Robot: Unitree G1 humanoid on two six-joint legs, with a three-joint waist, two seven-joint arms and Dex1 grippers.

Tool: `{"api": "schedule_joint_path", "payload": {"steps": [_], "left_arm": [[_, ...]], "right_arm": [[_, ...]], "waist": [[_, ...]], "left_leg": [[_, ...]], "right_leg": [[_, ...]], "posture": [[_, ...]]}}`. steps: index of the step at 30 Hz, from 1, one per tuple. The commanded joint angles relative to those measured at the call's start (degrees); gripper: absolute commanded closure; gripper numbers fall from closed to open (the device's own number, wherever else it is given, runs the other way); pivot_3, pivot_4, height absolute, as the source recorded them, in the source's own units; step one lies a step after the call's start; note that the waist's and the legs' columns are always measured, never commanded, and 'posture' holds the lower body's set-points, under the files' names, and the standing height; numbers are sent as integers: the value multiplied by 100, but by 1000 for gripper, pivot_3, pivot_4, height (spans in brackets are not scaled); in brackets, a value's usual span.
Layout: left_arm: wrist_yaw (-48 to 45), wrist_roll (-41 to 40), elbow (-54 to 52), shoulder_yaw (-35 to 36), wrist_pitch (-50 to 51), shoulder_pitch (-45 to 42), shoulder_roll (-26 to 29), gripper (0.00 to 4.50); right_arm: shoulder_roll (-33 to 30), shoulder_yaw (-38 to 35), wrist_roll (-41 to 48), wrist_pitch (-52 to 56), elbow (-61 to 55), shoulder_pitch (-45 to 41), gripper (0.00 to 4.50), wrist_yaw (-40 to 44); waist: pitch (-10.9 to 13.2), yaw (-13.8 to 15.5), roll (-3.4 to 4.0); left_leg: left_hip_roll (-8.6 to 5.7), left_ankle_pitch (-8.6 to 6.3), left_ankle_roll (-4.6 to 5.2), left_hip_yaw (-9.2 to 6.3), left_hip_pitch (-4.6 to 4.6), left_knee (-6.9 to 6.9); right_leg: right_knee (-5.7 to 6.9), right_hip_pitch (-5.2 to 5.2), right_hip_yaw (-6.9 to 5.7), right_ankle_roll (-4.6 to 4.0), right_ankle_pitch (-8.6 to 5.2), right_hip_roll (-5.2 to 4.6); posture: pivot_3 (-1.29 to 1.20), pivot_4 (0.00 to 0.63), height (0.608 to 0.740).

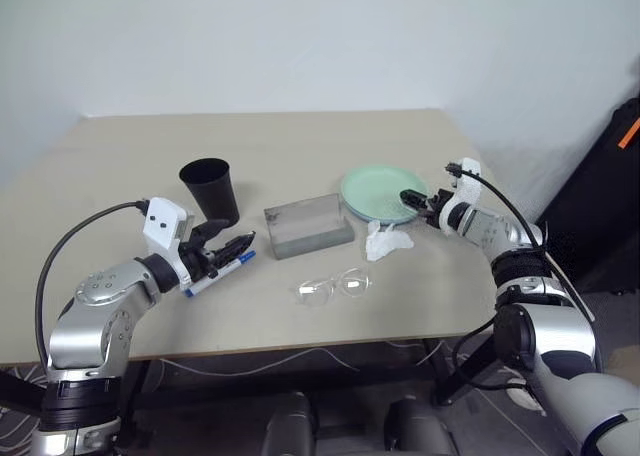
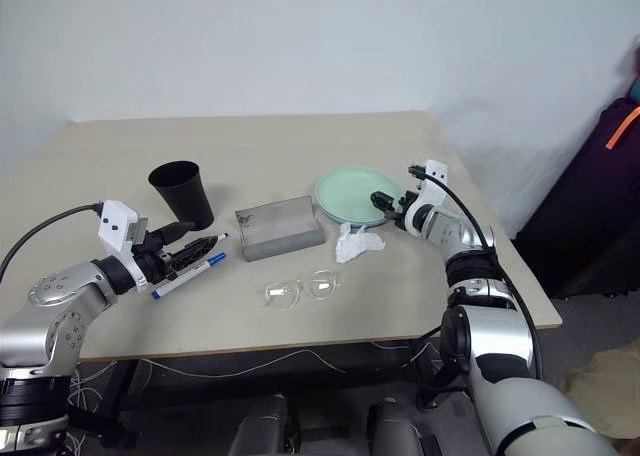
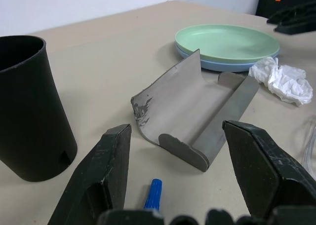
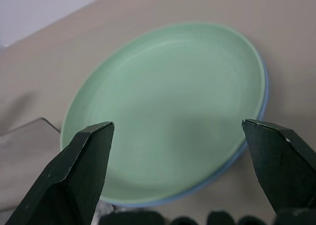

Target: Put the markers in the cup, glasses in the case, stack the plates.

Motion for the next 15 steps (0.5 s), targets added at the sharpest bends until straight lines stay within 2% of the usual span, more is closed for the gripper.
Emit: {"api": "schedule_joint_path", "payload": {"steps": [1,10,15], "left_arm": [[-14,-4,-63,27,-101,-119,6,1394],[0,19,-73,54,-155,-43,-35,1394],[2,26,-58,68,-190,-14,-41,1394]], "right_arm": [[-127,86,71,237,-626,-3,17,157],[-569,1350,-74,1259,-2370,800,17,1338],[-738,2034,-173,1414,-3126,1273,17,1820]], "waist": [[0,2,0],[0,2,0],[0,2,0]], "left_leg": [[0,0,0,0,0,-1],[0,0,0,1,2,-7],[0,0,0,1,6,-11]], "right_leg": [[-2,-1,0,0,0,0],[-11,3,-1,0,0,-1],[-13,5,-1,0,0,-1]], "posture": [[0,0,649],[0,0,649],[0,0,649]]}}
